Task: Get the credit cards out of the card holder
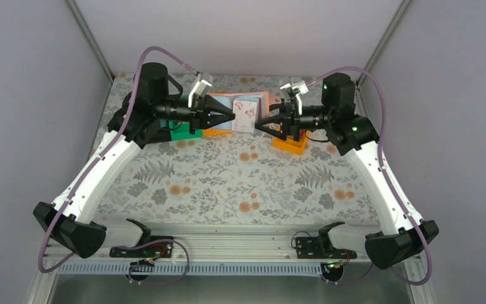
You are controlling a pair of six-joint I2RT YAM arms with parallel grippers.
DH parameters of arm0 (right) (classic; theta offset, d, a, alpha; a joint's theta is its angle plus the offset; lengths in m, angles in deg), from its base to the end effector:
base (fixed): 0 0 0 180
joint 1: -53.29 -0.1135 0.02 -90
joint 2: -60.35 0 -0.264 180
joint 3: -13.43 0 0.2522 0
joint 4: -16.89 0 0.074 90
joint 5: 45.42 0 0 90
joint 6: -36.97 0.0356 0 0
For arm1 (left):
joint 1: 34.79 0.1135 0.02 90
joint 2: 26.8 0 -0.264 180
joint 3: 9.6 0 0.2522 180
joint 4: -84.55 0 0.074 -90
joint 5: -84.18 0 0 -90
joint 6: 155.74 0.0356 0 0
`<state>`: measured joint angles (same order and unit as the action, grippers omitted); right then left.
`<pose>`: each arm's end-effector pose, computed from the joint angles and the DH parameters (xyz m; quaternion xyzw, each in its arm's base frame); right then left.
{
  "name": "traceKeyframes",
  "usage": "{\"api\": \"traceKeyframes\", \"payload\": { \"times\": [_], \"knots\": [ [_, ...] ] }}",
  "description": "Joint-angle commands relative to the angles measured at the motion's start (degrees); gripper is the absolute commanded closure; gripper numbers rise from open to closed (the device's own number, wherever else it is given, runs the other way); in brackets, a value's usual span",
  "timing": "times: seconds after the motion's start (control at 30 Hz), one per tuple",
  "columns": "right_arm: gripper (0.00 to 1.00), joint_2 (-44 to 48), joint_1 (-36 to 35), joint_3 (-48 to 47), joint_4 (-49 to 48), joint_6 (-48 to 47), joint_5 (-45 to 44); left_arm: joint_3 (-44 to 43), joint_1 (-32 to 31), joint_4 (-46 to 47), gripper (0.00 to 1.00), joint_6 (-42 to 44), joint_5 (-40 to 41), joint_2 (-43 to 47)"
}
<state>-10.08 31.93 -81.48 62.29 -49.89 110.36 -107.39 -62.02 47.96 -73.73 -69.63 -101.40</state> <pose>0.2153 0.1191 0.4351 -0.4135 0.6342 0.5381 0.3704 0.2246 -0.1515 0.4465 0.4343 0.6021 -0.5545 0.3760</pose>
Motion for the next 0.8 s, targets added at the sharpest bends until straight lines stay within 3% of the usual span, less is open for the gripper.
{"api": "traceKeyframes", "payload": {
  "times": [0.0,0.13,0.2,0.3,0.53,0.77],
  "knots": [
    [0.51,-0.5,-0.5,-1.9,2.2,-2.8,4.7,0.0,-0.1,0.3,0.98,0.9,0.2,0.4],
    [0.42,0.4,-0.4,-2.2,6.1,-6.2,5.4,0.3,0.2,0.0,0.98,1.2,0.3,0.7],
    [0.44,0.6,-0.5,-2.1,4.3,-4.3,5.0,0.5,0.2,0.0,0.98,1.2,0.4,0.8],
    [0.64,0.4,-0.5,-1.7,-1.5,1.3,3.1,0.6,0.0,0.2,0.98,1.2,0.2,0.8],
    [0.93,-0.1,-0.5,-2.4,-4.1,3.5,-1.4,0.2,0.1,0.3,0.98,1.0,0.1,1.0],
    [0.96,0.9,-0.5,-2.6,-1.0,0.4,-1.2,0.5,0.6,1.0,0.95,1.4,-6.2,1.7]
  ]
}}
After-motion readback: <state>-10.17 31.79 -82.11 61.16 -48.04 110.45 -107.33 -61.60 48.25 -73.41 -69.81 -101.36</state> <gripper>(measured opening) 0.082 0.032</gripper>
